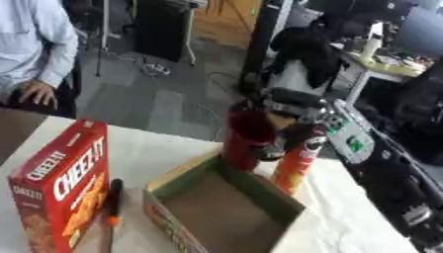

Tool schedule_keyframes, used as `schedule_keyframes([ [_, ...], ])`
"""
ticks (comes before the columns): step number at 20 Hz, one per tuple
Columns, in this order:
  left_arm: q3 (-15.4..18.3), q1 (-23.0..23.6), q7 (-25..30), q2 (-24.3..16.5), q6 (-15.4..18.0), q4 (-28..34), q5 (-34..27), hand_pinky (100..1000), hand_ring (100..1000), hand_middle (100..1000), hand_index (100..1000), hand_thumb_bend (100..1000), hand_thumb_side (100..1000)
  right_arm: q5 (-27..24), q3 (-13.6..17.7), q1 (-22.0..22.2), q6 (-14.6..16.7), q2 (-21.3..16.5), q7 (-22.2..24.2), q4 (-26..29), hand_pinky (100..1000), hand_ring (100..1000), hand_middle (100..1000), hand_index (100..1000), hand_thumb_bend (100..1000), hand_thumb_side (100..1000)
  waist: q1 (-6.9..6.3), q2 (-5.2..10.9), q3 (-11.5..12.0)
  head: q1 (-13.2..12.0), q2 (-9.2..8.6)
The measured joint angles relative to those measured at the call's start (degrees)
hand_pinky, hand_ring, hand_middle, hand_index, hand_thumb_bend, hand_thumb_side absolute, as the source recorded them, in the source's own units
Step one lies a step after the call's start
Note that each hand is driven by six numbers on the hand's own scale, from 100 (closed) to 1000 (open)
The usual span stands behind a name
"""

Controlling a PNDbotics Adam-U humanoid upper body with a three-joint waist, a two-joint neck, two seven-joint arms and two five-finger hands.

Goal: Pick up objects on the table and place them in the box.

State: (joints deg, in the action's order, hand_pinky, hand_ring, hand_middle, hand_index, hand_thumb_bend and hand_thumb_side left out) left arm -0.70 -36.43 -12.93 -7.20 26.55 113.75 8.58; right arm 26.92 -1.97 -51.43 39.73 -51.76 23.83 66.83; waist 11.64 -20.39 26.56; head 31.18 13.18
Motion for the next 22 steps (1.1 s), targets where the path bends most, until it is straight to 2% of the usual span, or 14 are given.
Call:
schedule_keyframes([
  [6,-0.01,-0.18,0.22,0.45,0.02,0.00,-0.37,961,869,775,753,100,1000,4.87,-0.34,0.08,1.81,0.71,-2.03,-1.23,393,335,413,469,207,708,-0.22,-0.57,0.54,1.77,-0.46],
  [17,-0.01,-0.21,0.61,0.46,0.00,0.00,-0.41,960,867,772,750,100,1000,9.60,-0.69,0.61,3.25,1.13,-5.63,-2.31,390,350,413,471,207,719,-0.36,-0.87,0.44,2.06,-0.56],
  [18,-0.01,-0.21,0.64,0.46,0.00,0.00,-0.41,961,867,772,749,100,1000,9.95,-0.69,0.70,3.26,1.13,-5.91,-2.32,433,407,430,529,221,737,-0.37,-0.88,0.44,2.07,-0.59],
  [19,-0.01,-0.21,0.67,0.46,-0.02,0.00,-0.41,961,867,772,749,100,1000,10.33,-0.69,0.81,3.25,1.13,-6.23,-2.33,433,407,430,529,221,737,-0.42,-0.90,0.42,2.09,-0.61],
  [20,-0.02,-0.21,0.69,0.46,-0.04,0.00,-0.41,961,867,772,749,100,1000,10.71,-0.69,0.87,3.28,1.13,-6.56,-2.34,507,513,518,685,263,784,-0.48,-0.92,0.38,2.11,-0.62],
  [21,-0.02,-0.21,0.72,0.46,-0.06,0.00,-0.41,961,867,772,749,100,1000,11.19,-0.67,0.90,3.24,1.13,-7.05,-2.34,507,513,518,685,263,784,-0.54,-0.96,0.30,2.12,-0.62],
  [22,-0.02,-0.21,0.76,0.46,-0.10,0.00,-0.41,961,867,772,749,100,1000,11.82,-0.65,0.93,3.17,1.13,-7.78,-2.33,532,556,548,712,275,794,-0.57,-0.98,0.21,2.13,-0.62],
])
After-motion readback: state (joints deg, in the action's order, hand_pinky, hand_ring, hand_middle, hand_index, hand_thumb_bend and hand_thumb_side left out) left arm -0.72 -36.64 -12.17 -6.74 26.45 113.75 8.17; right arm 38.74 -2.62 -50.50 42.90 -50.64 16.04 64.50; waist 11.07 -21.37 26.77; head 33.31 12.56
